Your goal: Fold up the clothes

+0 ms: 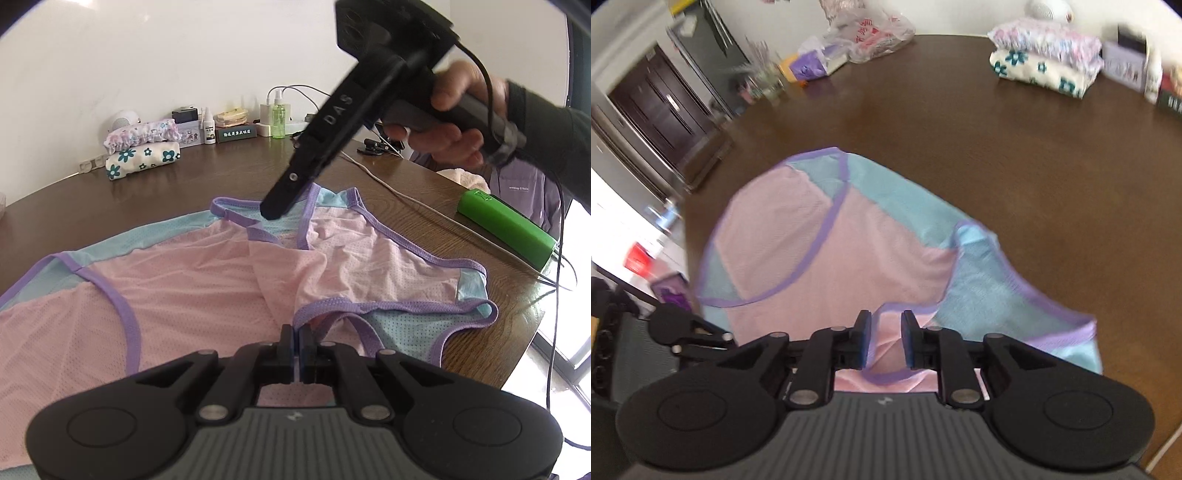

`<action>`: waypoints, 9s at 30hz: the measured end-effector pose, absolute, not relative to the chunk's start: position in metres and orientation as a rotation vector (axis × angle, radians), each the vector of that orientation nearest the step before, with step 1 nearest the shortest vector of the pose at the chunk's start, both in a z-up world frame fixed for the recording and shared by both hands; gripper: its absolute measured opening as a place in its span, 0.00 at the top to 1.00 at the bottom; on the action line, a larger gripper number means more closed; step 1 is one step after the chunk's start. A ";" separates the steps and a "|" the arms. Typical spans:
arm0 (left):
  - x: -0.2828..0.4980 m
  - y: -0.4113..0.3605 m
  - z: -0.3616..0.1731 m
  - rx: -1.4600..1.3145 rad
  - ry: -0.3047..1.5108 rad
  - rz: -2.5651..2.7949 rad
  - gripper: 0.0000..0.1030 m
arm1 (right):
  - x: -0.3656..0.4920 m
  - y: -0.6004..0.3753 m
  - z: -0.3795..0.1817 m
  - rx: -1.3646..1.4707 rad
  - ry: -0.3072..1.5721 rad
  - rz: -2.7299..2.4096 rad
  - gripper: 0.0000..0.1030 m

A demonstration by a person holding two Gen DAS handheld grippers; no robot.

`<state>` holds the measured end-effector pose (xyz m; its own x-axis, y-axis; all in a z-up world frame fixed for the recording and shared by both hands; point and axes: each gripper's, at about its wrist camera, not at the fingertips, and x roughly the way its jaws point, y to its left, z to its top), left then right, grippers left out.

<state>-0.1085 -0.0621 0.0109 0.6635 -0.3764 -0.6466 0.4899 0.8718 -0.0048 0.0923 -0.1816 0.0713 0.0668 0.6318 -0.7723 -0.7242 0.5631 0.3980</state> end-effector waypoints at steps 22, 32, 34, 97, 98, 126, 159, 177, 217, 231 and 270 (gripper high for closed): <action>-0.096 -0.029 0.029 0.001 0.745 -0.599 0.90 | 0.062 -0.181 0.090 -0.214 0.866 0.919 0.68; 0.027 -0.035 0.066 0.223 0.800 -1.036 0.76 | -0.013 -0.204 0.063 -0.067 0.877 0.735 0.68; 0.053 -0.043 0.053 0.214 0.885 -1.152 0.76 | -0.030 -0.194 0.060 -0.100 0.818 0.686 0.68; 0.079 -0.030 0.023 0.268 0.972 -1.171 0.92 | -0.122 -0.165 0.033 -0.208 0.620 0.577 0.93; 0.079 -0.031 0.022 0.277 0.974 -1.166 0.92 | -0.121 -0.163 0.031 -0.214 0.618 0.581 0.94; 0.067 0.008 0.019 -0.025 1.033 -0.932 0.72 | -0.112 -0.154 0.037 -0.210 0.620 0.677 0.82; 0.084 -0.001 0.012 -0.073 0.982 -0.880 0.97 | -0.102 -0.140 0.026 -0.443 0.580 0.731 0.99; 0.095 -0.018 0.011 -0.067 1.010 -0.871 1.00 | -0.101 -0.138 0.024 -0.454 0.555 0.734 0.99; -0.065 -0.010 0.045 0.042 0.796 -0.696 0.64 | -0.065 -0.220 0.071 -0.191 0.597 0.476 0.81; -0.095 -0.039 0.014 0.134 0.748 -0.455 0.91 | -0.135 -0.254 0.023 -0.182 0.640 0.422 0.74; -0.180 0.098 0.027 0.081 0.654 -0.640 0.58 | -0.139 -0.168 0.053 -0.350 0.567 0.941 0.69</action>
<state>-0.1795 0.0975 0.0270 0.6102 -0.5290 -0.5897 0.5781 0.8063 -0.1251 -0.1392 -0.1680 0.0534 0.4601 0.6575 -0.5966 -0.8347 0.5493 -0.0384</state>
